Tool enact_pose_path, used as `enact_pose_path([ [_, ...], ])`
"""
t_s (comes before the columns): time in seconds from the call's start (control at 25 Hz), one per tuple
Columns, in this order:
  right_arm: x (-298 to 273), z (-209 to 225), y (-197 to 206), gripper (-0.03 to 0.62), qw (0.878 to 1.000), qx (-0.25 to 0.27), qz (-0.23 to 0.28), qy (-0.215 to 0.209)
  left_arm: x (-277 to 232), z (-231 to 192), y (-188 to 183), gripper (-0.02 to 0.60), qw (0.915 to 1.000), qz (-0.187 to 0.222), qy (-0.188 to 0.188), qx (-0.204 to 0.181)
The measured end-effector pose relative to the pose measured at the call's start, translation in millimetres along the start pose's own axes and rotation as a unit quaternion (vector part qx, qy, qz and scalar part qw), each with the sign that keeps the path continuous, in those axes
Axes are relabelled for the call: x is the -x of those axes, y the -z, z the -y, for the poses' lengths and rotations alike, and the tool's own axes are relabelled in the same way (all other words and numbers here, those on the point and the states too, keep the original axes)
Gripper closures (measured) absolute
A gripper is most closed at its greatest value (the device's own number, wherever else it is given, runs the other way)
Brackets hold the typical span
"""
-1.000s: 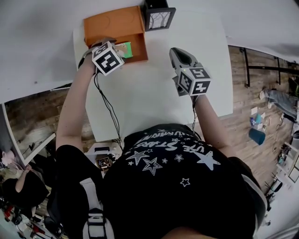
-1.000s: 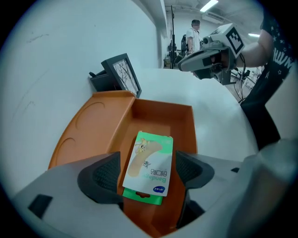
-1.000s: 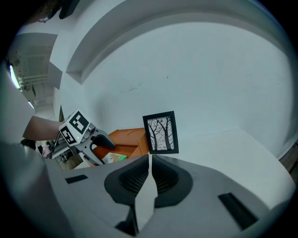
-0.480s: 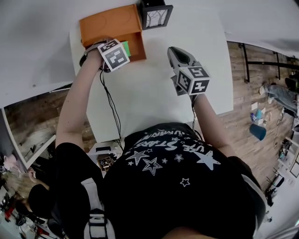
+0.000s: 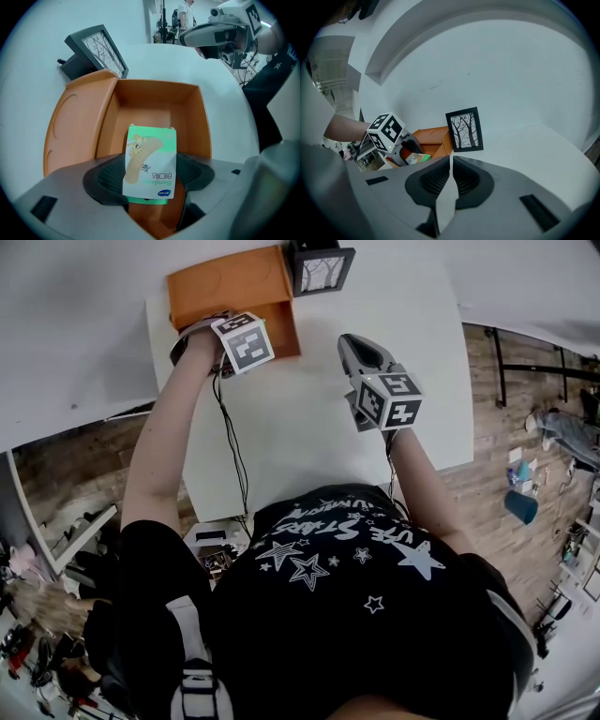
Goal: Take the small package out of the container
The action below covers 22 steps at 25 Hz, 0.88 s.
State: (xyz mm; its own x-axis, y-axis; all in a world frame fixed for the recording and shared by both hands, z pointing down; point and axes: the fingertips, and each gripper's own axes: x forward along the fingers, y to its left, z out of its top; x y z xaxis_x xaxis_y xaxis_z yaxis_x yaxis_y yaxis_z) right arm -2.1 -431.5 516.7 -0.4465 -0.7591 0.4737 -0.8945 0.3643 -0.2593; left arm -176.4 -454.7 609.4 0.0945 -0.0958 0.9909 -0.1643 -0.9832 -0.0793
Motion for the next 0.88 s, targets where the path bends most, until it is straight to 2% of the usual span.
enact_pose_path([
  [0.24, 1, -4, -9, 0.542, 1.0, 0.003, 0.009, -0.003, 2, 0, -2, 0.224, 0.9996, 0.027, -0.003, -0.002],
  [0.6, 14, 1, -18, 0.542, 1.0, 0.005, 0.022, -0.002, 28, 3, -2, 0.224, 0.9975, 0.062, -0.017, 0.029],
  [0.88, 26, -7, -28, 0.542, 0.999, 0.011, 0.035, -0.015, 66, 5, -8, 0.225, 0.9918, 0.104, -0.057, 0.048],
])
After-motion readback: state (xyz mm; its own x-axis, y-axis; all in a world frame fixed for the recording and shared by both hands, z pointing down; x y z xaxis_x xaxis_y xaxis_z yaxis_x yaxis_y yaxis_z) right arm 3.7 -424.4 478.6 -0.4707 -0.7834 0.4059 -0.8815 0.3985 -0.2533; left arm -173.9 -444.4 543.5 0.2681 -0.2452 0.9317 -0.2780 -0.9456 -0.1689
